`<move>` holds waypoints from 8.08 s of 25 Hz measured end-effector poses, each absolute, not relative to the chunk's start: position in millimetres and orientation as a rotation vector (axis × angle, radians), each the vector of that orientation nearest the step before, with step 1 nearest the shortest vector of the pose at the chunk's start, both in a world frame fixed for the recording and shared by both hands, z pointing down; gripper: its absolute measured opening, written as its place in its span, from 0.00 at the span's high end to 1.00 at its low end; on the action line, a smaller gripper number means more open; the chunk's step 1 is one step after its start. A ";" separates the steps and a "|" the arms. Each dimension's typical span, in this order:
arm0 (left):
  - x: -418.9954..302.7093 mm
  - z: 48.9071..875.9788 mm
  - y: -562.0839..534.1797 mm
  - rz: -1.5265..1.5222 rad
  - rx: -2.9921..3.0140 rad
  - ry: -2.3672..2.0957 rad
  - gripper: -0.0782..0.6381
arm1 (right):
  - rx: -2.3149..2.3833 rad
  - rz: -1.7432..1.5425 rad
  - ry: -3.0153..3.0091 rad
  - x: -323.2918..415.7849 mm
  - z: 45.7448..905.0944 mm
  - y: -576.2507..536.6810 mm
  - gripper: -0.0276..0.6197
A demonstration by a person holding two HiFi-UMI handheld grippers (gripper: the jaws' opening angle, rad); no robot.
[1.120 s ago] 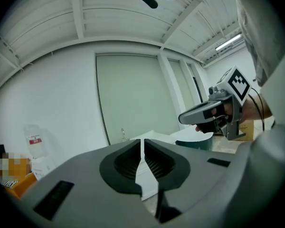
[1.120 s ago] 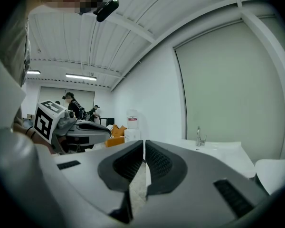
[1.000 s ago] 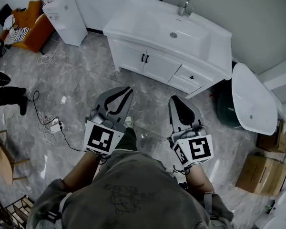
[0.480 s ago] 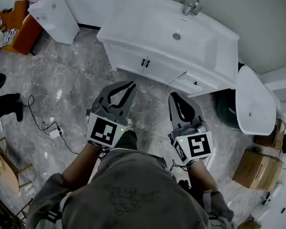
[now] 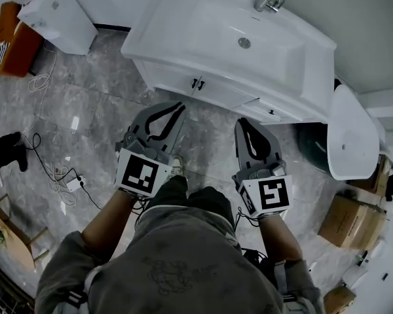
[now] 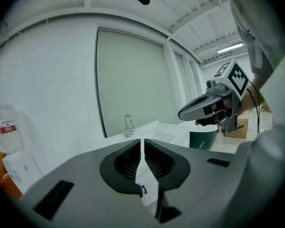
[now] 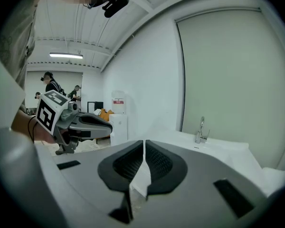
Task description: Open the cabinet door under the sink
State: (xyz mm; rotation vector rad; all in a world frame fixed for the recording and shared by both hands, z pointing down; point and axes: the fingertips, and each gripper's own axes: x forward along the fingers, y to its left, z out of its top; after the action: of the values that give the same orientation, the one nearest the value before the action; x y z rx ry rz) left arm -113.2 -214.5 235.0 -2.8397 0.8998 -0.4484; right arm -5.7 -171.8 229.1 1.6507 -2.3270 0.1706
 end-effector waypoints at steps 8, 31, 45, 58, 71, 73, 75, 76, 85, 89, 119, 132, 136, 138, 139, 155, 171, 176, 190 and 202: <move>-85.4 284.4 -246.9 -0.424 -2.837 0.882 0.84 | 1.639 0.214 -2.340 3.1 279.9 -203.7 0.90; -19.4 540.2 -316.3 -0.672 -2.936 0.979 0.66 | 1.723 0.413 -2.330 49.1 487.8 -262.5 0.91; 8.7 666.1 -356.1 -0.800 -2.927 1.017 0.67 | 1.781 0.567 -2.290 63.1 593.5 -288.6 0.91; 21.0 729.3 -386.5 -0.827 -3.046 1.161 0.71 | 1.813 0.628 -2.286 74.8 635.1 -298.3 0.91; 17.3 733.7 -390.0 -0.868 -2.970 1.143 0.82 | 1.858 0.691 -2.202 88.7 651.5 -281.6 0.91; 15.8 733.9 -384.0 -0.859 -2.984 1.142 0.82 | 1.855 0.700 -2.198 89.1 652.6 -275.8 0.91; 13.8 733.8 -375.1 -0.857 -3.004 1.144 0.82 | 1.852 0.710 -2.190 90.7 654.4 -268.2 0.91; 12.5 733.9 -370.1 -0.870 -2.999 1.145 0.82 | 1.850 0.715 -2.186 91.6 655.5 -264.2 0.91; 2.8 736.0 -319.4 -0.956 -2.968 1.233 0.83 | 1.861 0.704 -2.192 94.5 645.8 -226.7 0.91; 2.9 736.1 -296.0 -0.982 -2.963 1.257 0.83 | 1.862 0.705 -2.199 98.5 640.7 -207.8 0.91; 74.3 744.0 -112.2 -1.055 -2.980 1.289 0.84 | 1.930 0.762 -2.095 160.4 650.8 -95.2 0.91; 150.2 737.6 -50.6 -0.993 -3.039 1.160 0.85 | 2.057 0.859 -1.936 214.1 668.7 -50.2 0.91; 178.1 735.5 -31.8 -0.973 -3.078 1.043 0.85 | 2.104 0.863 -1.882 241.4 671.8 -33.4 0.91; 186.7 733.7 -34.2 -0.961 -3.084 1.029 0.85 | 2.108 0.864 -1.862 252.2 674.6 -25.0 0.91; 191.5 732.0 -34.7 -0.952 -3.084 1.006 0.85 | 2.110 0.866 -1.853 256.4 676.4 -21.1 0.91; 219.7 688.3 -30.5 -0.791 -3.181 0.820 0.85 | 2.117 0.882 -1.811 270.9 662.7 -1.4 0.91; 197.8 566.0 -82.9 -0.730 -3.178 0.996 0.85 | 2.069 0.730 -1.926 269.7 537.3 -34.5 0.91; 184.9 516.1 -106.9 -0.649 -3.136 1.040 0.85 | 2.055 0.641 -1.985 262.5 489.3 -54.8 0.91; 111.4 368.0 -163.9 -0.467 -2.948 1.150 0.85 | 2.007 0.449 -2.262 194.9 331.0 -122.0 0.91; 43.9 267.9 -204.7 -0.462 -2.780 1.233 0.85 | 1.855 0.187 -2.438 132.1 219.8 -159.8 0.91</move>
State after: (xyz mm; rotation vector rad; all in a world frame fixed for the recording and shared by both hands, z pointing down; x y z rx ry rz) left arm 43.9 -204.7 267.9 -2.7801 1.2327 -0.4623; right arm 132.1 -159.8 219.8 1.8550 -2.4382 0.1873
